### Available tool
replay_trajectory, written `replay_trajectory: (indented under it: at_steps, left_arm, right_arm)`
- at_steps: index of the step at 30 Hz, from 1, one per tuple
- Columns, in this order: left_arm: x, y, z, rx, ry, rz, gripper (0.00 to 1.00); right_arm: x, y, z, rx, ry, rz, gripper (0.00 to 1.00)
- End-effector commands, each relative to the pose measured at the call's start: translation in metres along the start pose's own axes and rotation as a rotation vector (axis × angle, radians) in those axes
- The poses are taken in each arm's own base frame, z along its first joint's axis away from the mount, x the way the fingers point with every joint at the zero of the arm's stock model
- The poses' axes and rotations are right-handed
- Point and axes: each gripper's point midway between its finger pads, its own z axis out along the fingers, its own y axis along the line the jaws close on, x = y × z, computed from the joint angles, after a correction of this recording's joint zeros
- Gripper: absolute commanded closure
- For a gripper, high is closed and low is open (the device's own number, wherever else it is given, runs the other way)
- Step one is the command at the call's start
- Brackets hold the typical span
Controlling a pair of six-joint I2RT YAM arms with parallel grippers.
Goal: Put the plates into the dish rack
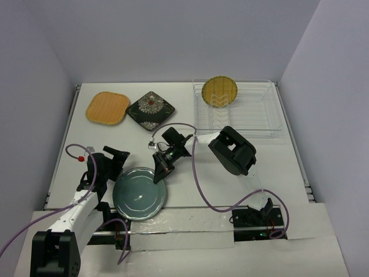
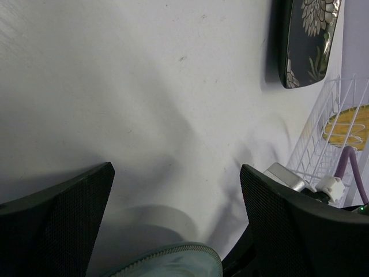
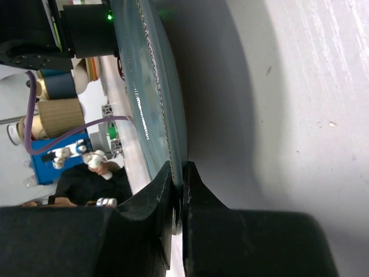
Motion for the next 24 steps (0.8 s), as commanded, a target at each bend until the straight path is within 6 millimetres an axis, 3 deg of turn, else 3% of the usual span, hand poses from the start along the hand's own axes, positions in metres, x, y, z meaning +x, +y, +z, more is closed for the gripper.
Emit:
replay_trajectory:
  at_steps: [1, 5, 8, 12, 16, 17, 20, 22, 24]
  left_arm:
    - [0.000, 0.003, -0.005, -0.037, 0.005, 0.037, 0.01]
    - [-0.032, -0.034, -0.012, 0.031, -0.101, 0.057, 0.01]
    - [-0.056, -0.072, -0.022, 0.104, -0.173, 0.067, 0.01]
    - [-0.079, -0.107, -0.032, 0.168, -0.233, 0.075, 0.01]
    - [-0.088, -0.114, -0.031, 0.147, -0.257, 0.078, 0.01]
    - [-0.089, -0.114, -0.030, 0.142, -0.260, 0.077, 0.01]
    - [-0.095, -0.120, -0.026, 0.131, -0.270, 0.096, 0.01]
    - [-0.100, -0.123, -0.025, 0.120, -0.281, 0.113, 0.01]
    - [-0.104, -0.126, -0.024, 0.110, -0.294, 0.121, 0.01]
  right_arm:
    - [-0.029, 0.030, -0.026, 0.046, -0.108, -0.165, 1.00]
    - [-0.066, 0.050, -0.072, 0.119, -0.266, -0.297, 1.00]
    - [-0.103, 0.079, -0.129, 0.177, -0.433, -0.421, 1.00]
    - [-0.131, 0.117, -0.200, 0.238, -0.608, -0.541, 1.00]
    - [-0.144, 0.159, -0.266, 0.373, -0.736, -0.778, 1.00]
    - [-0.139, 0.162, -0.269, 0.380, -0.734, -0.776, 1.00]
    - [-0.153, 0.189, -0.338, 0.644, -0.793, -1.016, 1.00]
    - [-0.155, 0.193, -0.385, 0.820, -0.794, -1.100, 1.00]
    - [-0.154, 0.189, -0.414, 0.936, -0.753, -1.145, 1.00]
